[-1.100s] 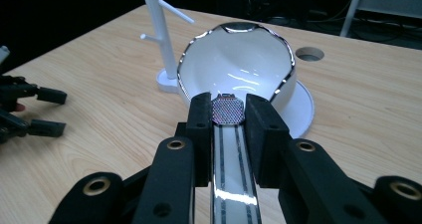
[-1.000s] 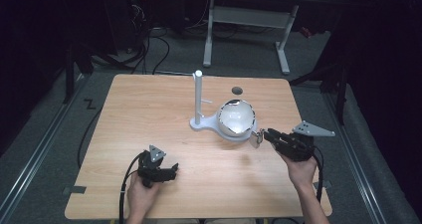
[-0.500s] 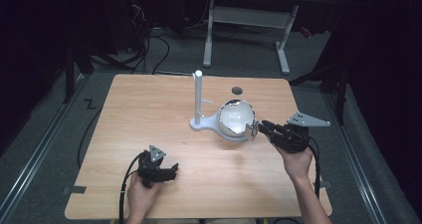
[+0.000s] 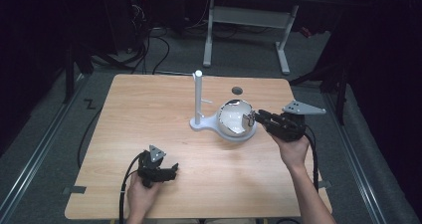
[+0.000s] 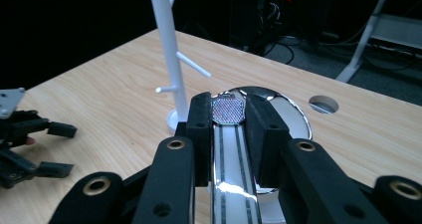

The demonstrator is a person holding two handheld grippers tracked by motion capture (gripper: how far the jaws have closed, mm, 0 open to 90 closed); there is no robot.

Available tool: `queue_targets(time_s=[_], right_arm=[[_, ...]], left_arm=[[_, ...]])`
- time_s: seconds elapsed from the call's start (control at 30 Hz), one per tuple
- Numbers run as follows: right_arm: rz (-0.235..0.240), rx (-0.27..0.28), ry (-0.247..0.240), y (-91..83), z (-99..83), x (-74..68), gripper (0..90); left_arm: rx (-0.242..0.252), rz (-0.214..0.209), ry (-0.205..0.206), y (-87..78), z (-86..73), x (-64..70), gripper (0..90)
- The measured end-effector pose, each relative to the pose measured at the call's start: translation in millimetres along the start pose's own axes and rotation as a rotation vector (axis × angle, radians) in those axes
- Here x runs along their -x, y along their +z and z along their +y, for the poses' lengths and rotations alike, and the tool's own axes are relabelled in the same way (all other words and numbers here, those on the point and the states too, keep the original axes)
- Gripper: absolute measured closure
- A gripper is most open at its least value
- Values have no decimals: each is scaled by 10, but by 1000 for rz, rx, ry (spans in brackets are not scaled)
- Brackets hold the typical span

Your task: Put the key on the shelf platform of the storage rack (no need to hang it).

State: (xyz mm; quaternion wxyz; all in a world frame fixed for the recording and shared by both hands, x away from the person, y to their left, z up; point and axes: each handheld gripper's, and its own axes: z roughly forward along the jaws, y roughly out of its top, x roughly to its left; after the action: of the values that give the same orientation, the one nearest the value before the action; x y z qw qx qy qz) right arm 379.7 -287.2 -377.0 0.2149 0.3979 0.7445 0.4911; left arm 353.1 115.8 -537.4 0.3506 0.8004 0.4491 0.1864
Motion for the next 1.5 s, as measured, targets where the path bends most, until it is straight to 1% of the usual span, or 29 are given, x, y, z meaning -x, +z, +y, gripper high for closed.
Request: queue_targets(time_s=[0.3,0.37,0.53,0.6,0.73,0.83,1.07,1.17,1.23,1.3,1.5], right_arm=[[-34,-27,17,159,7,100,748],[-47,-35,14,187,1,112,747],[-56,-49,34,260,-23,167,747],[-61,-50,49,289,-36,190,748],[-70,-64,56,350,-63,224,747],[-69,-75,71,400,-92,247,747],[-80,-101,73,513,-140,276,747],[-78,-109,90,561,-167,282,747],[-80,-117,86,593,-178,288,747],[-78,-119,95,628,-195,290,747],[-74,-131,101,738,-236,292,746]], left_arm=[[0,-1,-1,0,0,0,153],[0,0,0,0,0,0,153],[0,-1,0,0,0,0,153],[0,-1,0,0,0,-1,153],[0,-1,0,0,0,0,153],[0,-1,0,0,0,0,153],[0,-1,0,0,0,-1,153],[0,-1,0,0,0,-1,153],[0,0,1,-1,0,-2,153],[0,-1,1,-1,0,-2,153],[0,-1,1,0,0,-2,153]])
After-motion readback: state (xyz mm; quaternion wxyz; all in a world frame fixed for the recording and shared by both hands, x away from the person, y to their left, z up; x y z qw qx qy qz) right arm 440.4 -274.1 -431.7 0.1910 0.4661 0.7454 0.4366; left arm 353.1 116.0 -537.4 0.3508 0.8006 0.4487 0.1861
